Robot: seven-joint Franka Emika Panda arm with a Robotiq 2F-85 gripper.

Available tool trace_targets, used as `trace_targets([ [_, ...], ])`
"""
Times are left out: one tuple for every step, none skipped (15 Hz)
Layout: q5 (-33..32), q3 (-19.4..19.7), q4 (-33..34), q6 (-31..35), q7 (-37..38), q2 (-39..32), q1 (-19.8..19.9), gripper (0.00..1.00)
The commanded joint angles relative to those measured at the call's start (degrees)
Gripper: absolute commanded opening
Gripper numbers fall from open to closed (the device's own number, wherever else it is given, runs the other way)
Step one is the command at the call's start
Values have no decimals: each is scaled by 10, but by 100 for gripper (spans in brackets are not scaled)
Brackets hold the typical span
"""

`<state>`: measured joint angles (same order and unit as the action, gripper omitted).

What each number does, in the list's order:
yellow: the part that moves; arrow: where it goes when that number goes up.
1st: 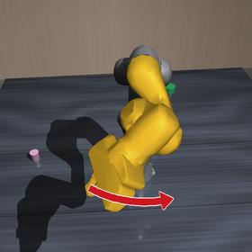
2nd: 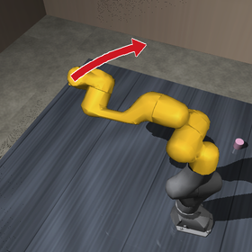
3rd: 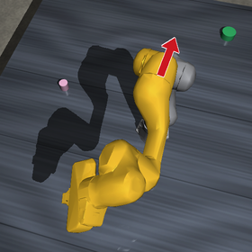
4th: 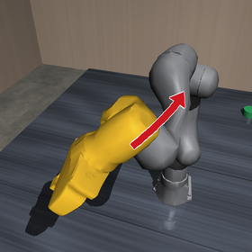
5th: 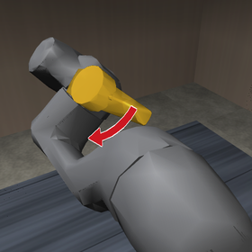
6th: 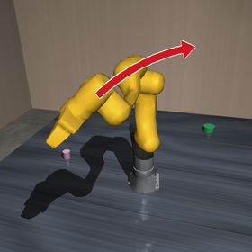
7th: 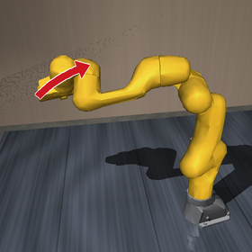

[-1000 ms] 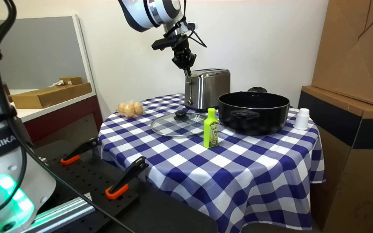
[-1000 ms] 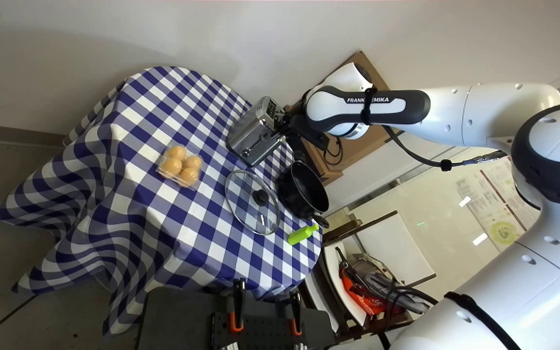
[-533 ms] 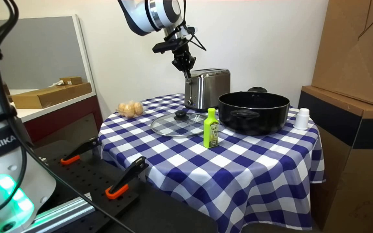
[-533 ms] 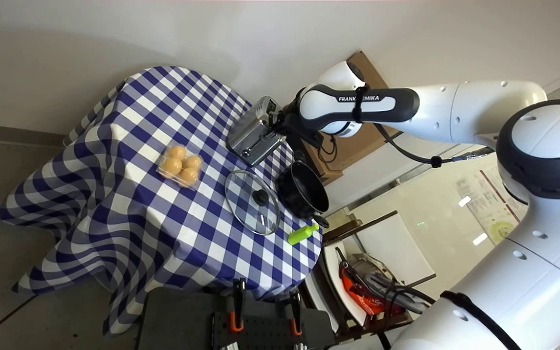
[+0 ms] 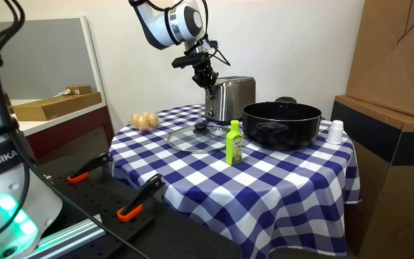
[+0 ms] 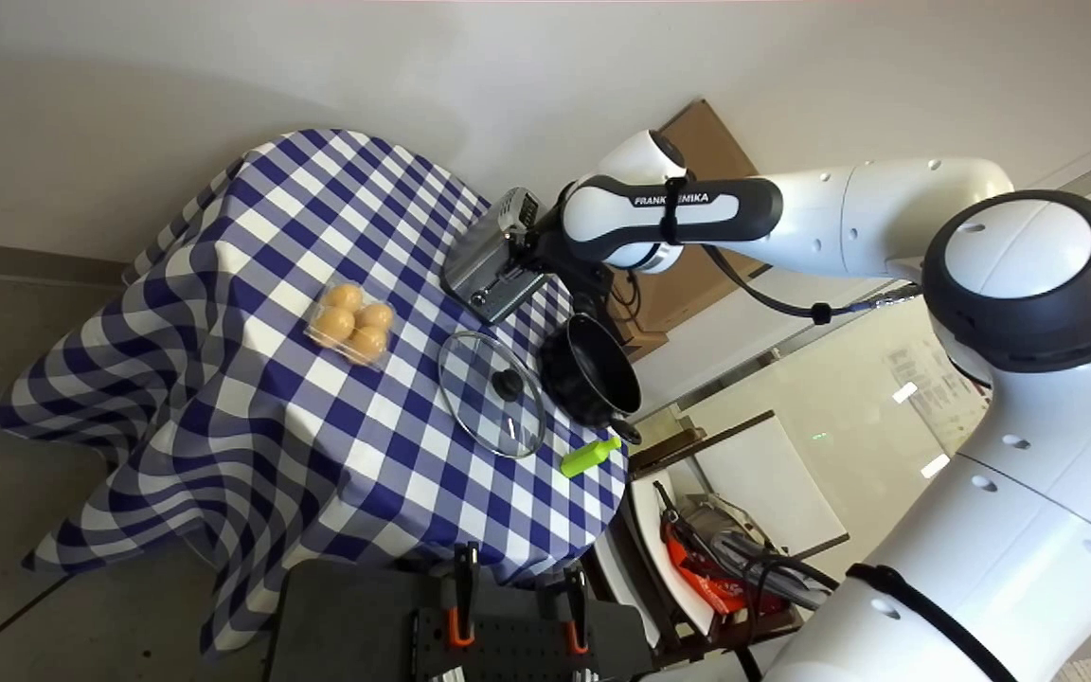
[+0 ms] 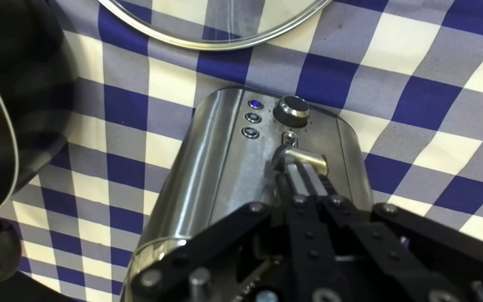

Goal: Push the lever of the toaster down

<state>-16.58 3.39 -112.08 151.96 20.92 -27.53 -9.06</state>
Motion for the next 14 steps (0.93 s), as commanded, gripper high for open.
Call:
trace_targets([
  [3,8,15,17,-19,-37,-13,0],
  [11,2,13,19,-27,-42,-10,0],
  [15,0,11,22,-31,-47,-9,0],
  [21,-4,5,27,-37,-51,-6,0],
  [27,-7,2,32,-43,-56,-3,0],
  [34,-10,1,36,-50,-62,0,0],
  [40,-11,2,39,-54,-68,1,0],
  [44,-10,5,41,-59,-74,3,0],
  [50,-11,6,40,-62,-75,5,0],
  [57,-12,8,39,-68,-77,8,0],
  [66,-15,9,39,-73,-77,12,0],
  [78,-19,8,38,-80,-77,17,0],
  [91,-25,8,35,-88,-78,24,0],
  [108,-33,7,32,-100,-81,33,0],
])
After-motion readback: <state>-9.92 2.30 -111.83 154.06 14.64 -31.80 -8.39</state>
